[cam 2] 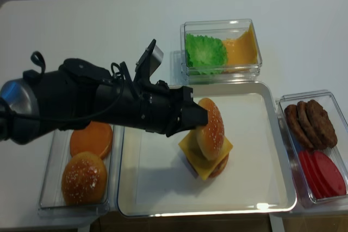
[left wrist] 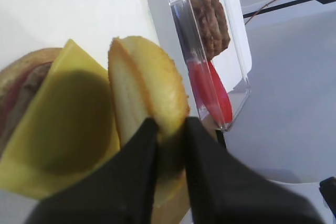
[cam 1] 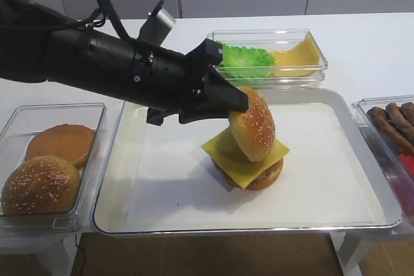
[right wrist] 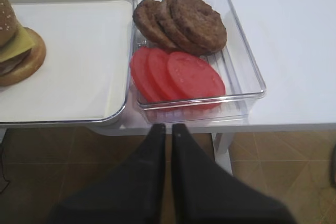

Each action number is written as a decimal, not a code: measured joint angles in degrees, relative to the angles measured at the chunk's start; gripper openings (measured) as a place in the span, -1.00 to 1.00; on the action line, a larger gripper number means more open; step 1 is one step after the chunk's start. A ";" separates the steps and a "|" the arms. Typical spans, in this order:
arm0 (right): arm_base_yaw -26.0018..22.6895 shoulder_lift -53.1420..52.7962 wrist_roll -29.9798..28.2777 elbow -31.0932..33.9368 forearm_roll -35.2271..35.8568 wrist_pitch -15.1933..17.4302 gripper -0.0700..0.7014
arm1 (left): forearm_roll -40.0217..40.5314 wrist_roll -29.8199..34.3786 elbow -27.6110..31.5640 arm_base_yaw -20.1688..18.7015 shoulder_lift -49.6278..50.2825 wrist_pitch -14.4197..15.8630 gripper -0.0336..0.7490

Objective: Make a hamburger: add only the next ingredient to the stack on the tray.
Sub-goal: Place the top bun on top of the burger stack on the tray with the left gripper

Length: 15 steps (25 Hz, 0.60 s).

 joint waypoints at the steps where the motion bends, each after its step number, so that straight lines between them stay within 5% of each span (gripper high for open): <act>1: 0.00 0.00 0.00 0.00 0.00 0.00 -0.75 | -0.09 0.00 0.00 0.13 0.12 0.22 -0.63; 15: 0.00 0.00 0.00 0.00 0.00 0.00 -0.75 | -4.64 1.78 0.00 0.13 2.19 2.01 -0.63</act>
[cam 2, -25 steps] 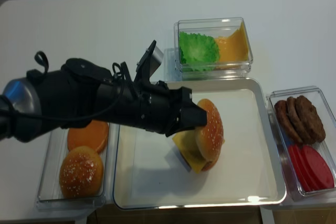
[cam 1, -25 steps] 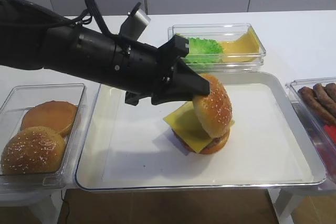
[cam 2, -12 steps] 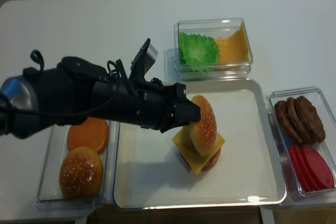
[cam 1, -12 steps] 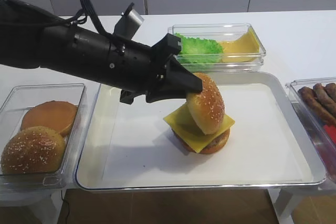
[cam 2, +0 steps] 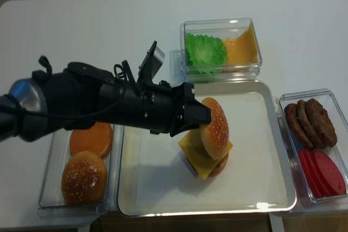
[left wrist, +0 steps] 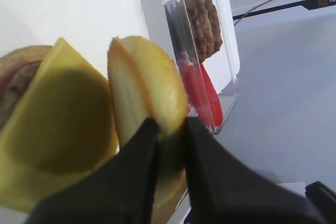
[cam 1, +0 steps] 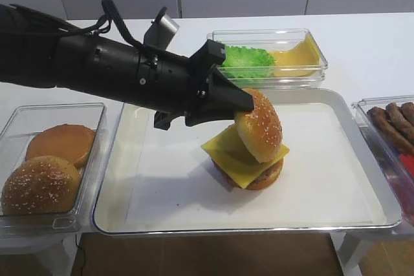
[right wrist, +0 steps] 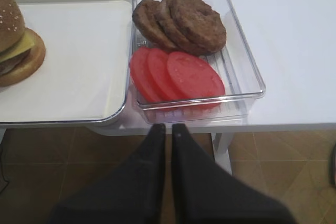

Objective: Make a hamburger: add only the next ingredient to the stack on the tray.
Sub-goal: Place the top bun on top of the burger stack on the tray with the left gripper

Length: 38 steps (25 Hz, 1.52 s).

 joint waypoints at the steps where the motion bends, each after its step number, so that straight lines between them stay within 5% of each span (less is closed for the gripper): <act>1: 0.00 0.00 0.00 0.00 0.00 0.00 -0.75 | 0.11 0.09 0.00 0.00 0.00 0.00 -0.63; 18: 0.00 0.00 0.00 0.00 0.00 0.00 -0.75 | 2.39 -0.55 0.00 0.00 0.00 0.35 -0.62; 38: 0.00 0.00 0.00 0.00 0.00 0.00 -0.75 | 5.26 -0.55 0.00 0.65 0.00 1.28 -0.04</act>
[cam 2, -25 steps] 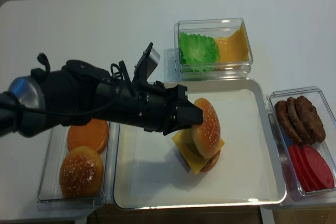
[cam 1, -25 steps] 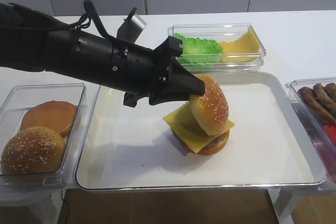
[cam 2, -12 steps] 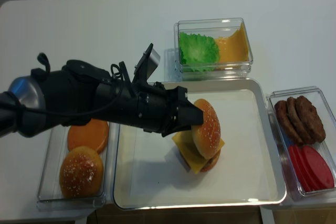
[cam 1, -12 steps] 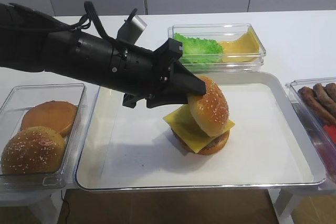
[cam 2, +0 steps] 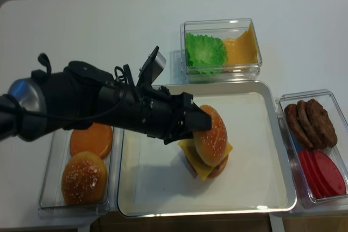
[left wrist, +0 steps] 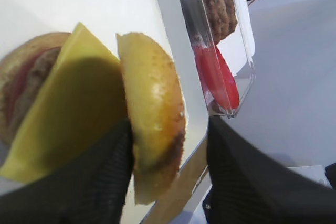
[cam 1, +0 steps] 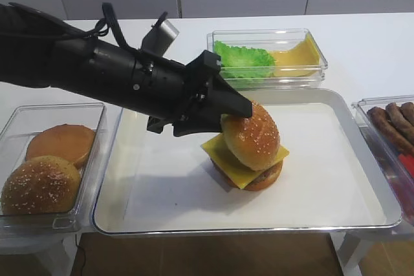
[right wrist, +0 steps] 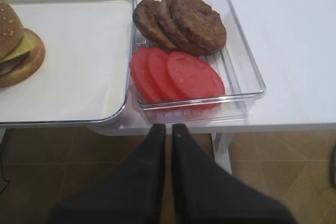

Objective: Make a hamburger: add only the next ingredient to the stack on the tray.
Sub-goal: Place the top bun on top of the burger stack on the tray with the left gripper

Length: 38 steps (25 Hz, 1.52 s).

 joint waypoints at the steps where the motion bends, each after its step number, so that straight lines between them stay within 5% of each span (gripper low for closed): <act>1: 0.00 0.00 0.00 0.00 0.00 0.00 -0.75 | 0.17 0.00 0.00 0.39 0.00 0.26 -0.04; 13: 0.00 0.00 0.00 0.00 0.00 0.00 -0.75 | 4.21 0.00 0.00 1.74 0.00 0.42 0.30; 38: 0.00 0.00 0.00 0.00 0.00 0.00 -0.75 | 7.91 -2.87 0.00 0.94 0.00 -1.39 0.33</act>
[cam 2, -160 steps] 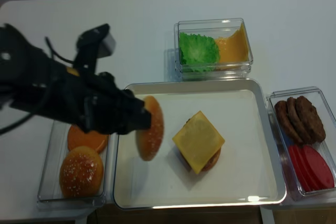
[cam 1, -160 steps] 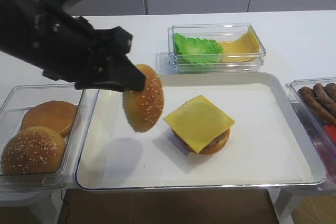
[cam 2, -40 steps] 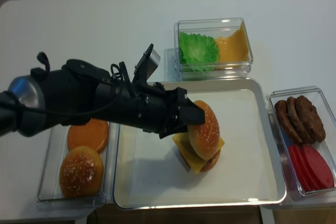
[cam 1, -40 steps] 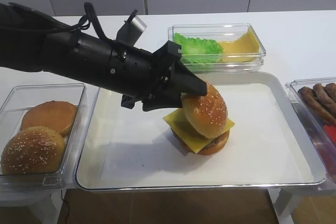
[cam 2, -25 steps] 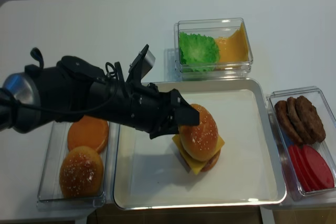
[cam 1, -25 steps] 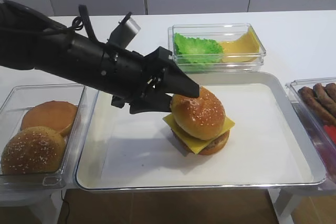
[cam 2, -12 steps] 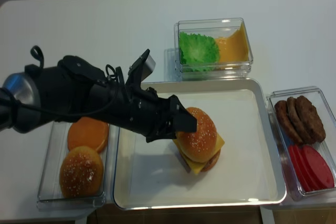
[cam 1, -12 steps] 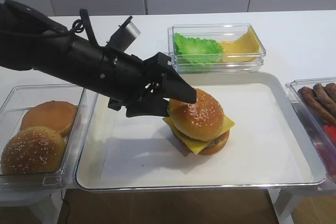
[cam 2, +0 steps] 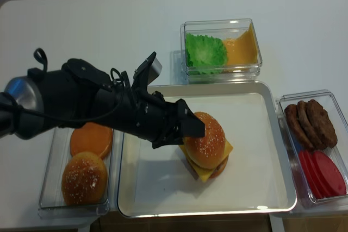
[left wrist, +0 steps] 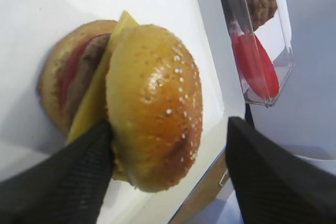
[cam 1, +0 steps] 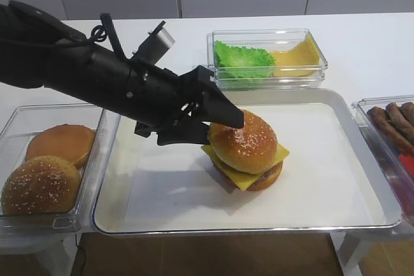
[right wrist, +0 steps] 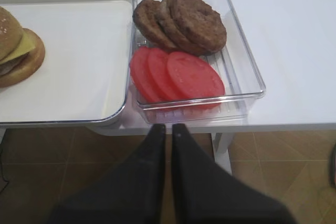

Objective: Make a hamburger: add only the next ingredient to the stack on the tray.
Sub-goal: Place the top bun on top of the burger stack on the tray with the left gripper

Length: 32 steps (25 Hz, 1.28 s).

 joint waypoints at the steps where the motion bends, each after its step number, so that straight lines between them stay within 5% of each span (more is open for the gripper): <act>1: 0.00 0.00 0.00 0.00 0.00 0.00 -0.75 | 0.00 -0.11 0.00 -0.37 0.00 -0.11 0.33; 14: 0.00 0.00 0.00 0.00 0.00 0.00 -0.75 | 1.49 -0.21 0.00 -1.47 0.00 -0.80 0.33; 22: 0.00 0.00 0.00 0.00 0.00 0.00 -0.75 | 3.90 -0.21 0.00 -1.47 0.00 -1.93 0.61; 32: 0.00 0.00 0.00 0.00 0.00 0.00 -0.75 | 5.31 -0.21 0.00 -1.47 -0.47 -3.19 0.64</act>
